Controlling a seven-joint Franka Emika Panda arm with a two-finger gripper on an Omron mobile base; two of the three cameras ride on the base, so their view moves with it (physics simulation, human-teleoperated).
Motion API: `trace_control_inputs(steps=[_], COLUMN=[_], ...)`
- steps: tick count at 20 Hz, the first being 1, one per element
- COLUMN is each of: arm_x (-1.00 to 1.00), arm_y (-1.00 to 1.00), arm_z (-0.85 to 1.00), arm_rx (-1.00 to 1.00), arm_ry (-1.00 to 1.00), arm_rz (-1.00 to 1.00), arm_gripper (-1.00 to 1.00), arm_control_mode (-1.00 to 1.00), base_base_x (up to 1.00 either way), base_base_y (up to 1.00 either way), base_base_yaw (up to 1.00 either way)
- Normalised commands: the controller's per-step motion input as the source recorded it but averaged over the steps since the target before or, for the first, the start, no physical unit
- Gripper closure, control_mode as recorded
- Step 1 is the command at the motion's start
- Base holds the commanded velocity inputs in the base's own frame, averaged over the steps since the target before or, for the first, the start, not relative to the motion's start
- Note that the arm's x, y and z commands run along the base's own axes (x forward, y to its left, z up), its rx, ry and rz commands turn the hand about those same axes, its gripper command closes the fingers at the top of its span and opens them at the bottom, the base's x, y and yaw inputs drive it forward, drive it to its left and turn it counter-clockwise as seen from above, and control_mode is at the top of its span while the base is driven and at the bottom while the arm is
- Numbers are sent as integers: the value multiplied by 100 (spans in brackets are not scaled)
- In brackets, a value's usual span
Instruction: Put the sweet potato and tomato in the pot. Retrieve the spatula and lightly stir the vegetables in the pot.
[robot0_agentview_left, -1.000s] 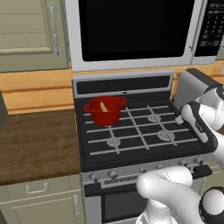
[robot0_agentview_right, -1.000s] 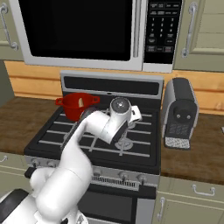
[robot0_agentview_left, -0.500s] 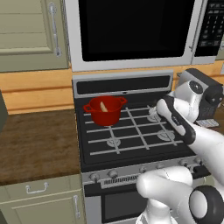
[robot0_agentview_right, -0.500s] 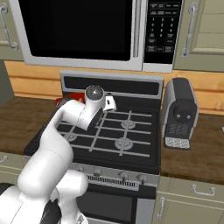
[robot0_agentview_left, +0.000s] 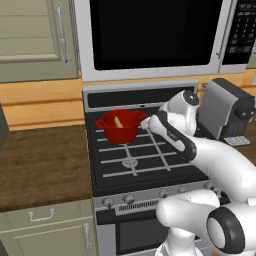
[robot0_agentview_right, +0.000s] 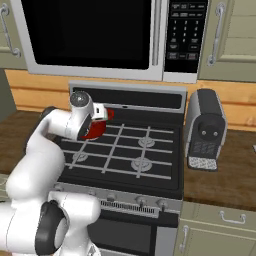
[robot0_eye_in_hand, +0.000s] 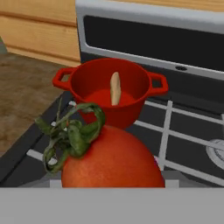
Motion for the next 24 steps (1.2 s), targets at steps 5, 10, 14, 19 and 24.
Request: trace_control_inputs(steps=[5,10,14,19,24], arm_x=[23,43,54,58,62], arm_y=[67,52,33,2,0], arm_z=[0,0,0,-4,-21], arm_rx=[0,0,0,0,0], arm_ry=[-6,-1,0,0,1], arm_rz=[-8,-11,-10,-9,-10], arm_gripper=[100,100,100,100,100], arm_control_mode=[-100,-100,-100,-100,-100], base_base_x=[0,0,0,0,0], base_base_y=[0,0,0,0,0], base_base_yaw=[0,0,0,0,0])
